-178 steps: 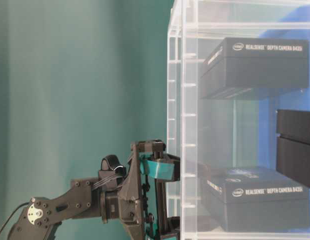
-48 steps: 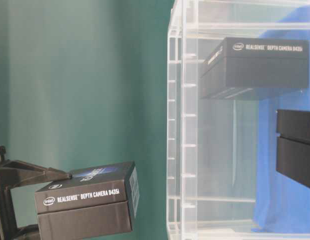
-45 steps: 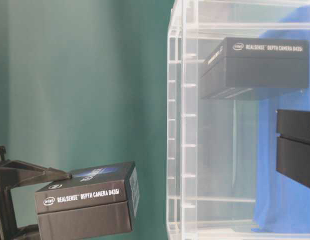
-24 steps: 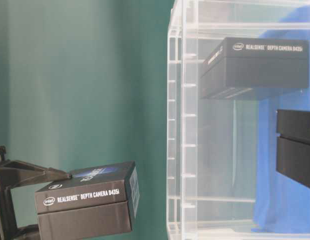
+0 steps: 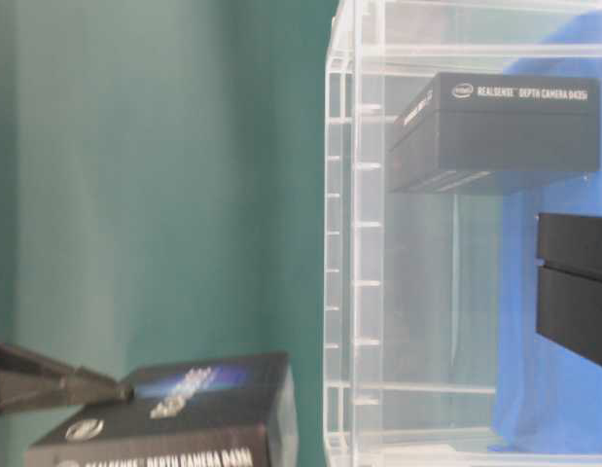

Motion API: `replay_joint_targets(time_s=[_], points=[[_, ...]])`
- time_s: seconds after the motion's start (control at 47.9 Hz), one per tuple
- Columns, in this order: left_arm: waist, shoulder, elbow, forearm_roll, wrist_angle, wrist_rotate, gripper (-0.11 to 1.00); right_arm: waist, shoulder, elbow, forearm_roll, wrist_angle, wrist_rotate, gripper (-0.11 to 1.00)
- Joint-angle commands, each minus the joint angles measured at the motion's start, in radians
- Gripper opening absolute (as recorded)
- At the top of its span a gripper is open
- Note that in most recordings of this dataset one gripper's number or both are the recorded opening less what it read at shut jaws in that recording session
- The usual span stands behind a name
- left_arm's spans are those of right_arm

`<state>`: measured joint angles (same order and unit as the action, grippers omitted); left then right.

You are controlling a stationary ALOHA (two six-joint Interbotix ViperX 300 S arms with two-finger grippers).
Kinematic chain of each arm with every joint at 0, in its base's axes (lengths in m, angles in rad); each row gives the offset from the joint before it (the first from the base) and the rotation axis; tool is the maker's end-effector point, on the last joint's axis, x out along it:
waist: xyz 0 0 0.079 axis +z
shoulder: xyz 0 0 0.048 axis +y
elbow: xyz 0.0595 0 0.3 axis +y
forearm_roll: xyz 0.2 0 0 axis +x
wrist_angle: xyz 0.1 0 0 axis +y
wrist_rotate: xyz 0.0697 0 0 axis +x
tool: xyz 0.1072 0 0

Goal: Take the box out of the case with the left arm.
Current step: 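Carry the held box forward and lower it left of the first box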

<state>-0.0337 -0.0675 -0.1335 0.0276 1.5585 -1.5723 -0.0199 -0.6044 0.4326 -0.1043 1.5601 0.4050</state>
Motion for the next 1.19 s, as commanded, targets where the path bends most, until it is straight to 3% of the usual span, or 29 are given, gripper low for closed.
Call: replay_joint_targets(time_s=[0.0, 0.251, 0.418, 0.773, 1.17], points=[[-0.066, -0.035, -0.005, 0.006, -0.005, -0.054, 0.60, 0.000, -0.005, -0.009, -0.002, -0.005, -0.002, 0.01], [-0.219, -0.023, -0.009, 0.006, -0.008, -0.233, 0.60, 0.000, -0.005, -0.009, -0.002, -0.005, 0.000, 0.01], [-0.262, -0.017, -0.017, 0.008, -0.008, -0.290, 0.60, 0.000, -0.005, -0.011, -0.002, -0.005, 0.000, 0.01], [-0.264, -0.003, 0.023, 0.017, -0.023, -0.296, 0.60, 0.000, -0.005, -0.009, -0.002, -0.003, 0.002, 0.01], [-0.264, 0.000, 0.250, 0.034, -0.213, -0.301, 0.60, 0.000, -0.005, -0.009, -0.002, -0.005, 0.000, 0.01]])
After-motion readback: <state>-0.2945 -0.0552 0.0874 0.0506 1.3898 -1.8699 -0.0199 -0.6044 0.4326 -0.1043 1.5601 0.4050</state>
